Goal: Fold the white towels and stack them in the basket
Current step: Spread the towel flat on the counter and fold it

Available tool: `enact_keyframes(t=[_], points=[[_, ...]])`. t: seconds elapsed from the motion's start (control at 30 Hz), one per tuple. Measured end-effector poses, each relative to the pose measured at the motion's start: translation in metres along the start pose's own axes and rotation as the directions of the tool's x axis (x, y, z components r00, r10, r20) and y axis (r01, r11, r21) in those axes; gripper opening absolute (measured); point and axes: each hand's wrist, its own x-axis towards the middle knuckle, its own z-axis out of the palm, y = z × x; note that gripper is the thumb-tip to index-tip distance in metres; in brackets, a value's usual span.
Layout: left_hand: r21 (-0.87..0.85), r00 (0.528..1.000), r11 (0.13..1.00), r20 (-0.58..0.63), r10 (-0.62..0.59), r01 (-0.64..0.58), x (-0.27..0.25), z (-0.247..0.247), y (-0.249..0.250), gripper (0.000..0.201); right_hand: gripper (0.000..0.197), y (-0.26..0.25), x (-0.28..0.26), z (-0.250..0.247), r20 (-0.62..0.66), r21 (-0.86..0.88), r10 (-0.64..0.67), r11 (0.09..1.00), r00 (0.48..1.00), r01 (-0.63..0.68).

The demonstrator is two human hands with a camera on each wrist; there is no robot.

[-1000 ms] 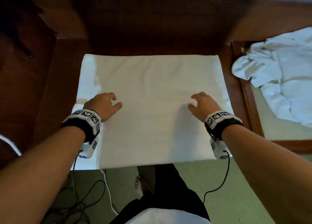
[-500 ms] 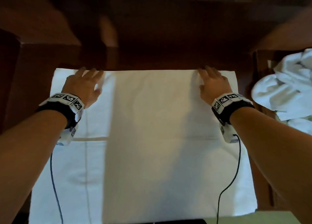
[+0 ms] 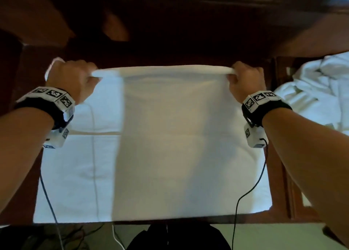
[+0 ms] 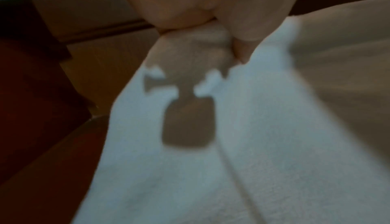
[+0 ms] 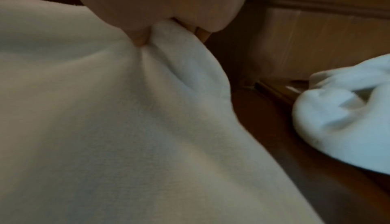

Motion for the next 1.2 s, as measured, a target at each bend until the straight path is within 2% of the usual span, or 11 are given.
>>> enact_keyframes(t=[0.27,0.47,0.53,0.6,0.67,0.7,0.83,0.9,1.03,1.13,1.2], points=[[0.041,0.988,0.997,-0.135,0.076,-0.071,-0.116,-0.05,0.006,0.042,0.015,-0.013,-0.108,-0.043,-0.221,-0.092,-0.069,0.995,0.973,0.05],[0.063,0.962,0.993,-0.248,0.116,-0.104,-0.253,-0.019,0.023,0.031,0.018,-0.018,-0.247,-0.036,-0.324,-0.082,-0.027,0.997,0.946,0.0],[0.051,0.978,0.994,-0.181,0.101,-0.093,-0.291,0.01,0.032,0.031,0.022,-0.014,-0.293,-0.016,-0.264,-0.099,0.009,0.994,0.964,-0.037],[0.04,0.995,0.995,-0.041,0.091,-0.09,-0.32,0.046,0.038,0.026,0.025,-0.008,-0.331,0.01,-0.051,-0.183,0.066,0.98,0.997,-0.074],[0.021,0.99,0.999,0.134,0.042,-0.045,-0.339,0.071,0.044,0.034,0.026,-0.004,-0.36,0.03,0.157,-0.288,0.148,0.953,0.976,-0.098],[0.013,0.983,1.0,0.181,0.019,-0.021,-0.343,0.078,0.047,0.041,0.031,-0.003,-0.368,0.036,0.2,-0.309,0.18,0.944,0.963,-0.113],[-0.04,0.986,0.999,0.168,0.006,0.001,-0.341,0.088,0.055,0.065,0.067,-0.003,-0.366,0.042,0.244,-0.251,0.164,0.963,0.956,-0.101],[-0.094,0.988,0.996,0.154,0.006,0.008,-0.339,0.09,0.052,0.065,0.068,0.001,-0.359,0.041,0.319,-0.17,0.166,0.979,0.933,-0.116],[-0.249,1.0,0.968,0.018,0.011,-0.006,-0.364,0.097,0.048,0.067,0.068,0.019,-0.376,0.039,0.232,-0.04,0.144,0.99,0.962,-0.139],[-0.233,0.994,0.971,0.085,0.071,-0.05,-0.383,0.105,0.05,0.074,0.082,0.024,-0.387,0.047,0.332,-0.116,0.113,0.99,0.936,-0.079],[-0.233,0.993,0.971,0.092,0.08,-0.057,-0.382,0.11,0.046,0.072,0.083,0.025,-0.384,0.046,0.328,-0.096,0.137,0.989,0.935,-0.112]])
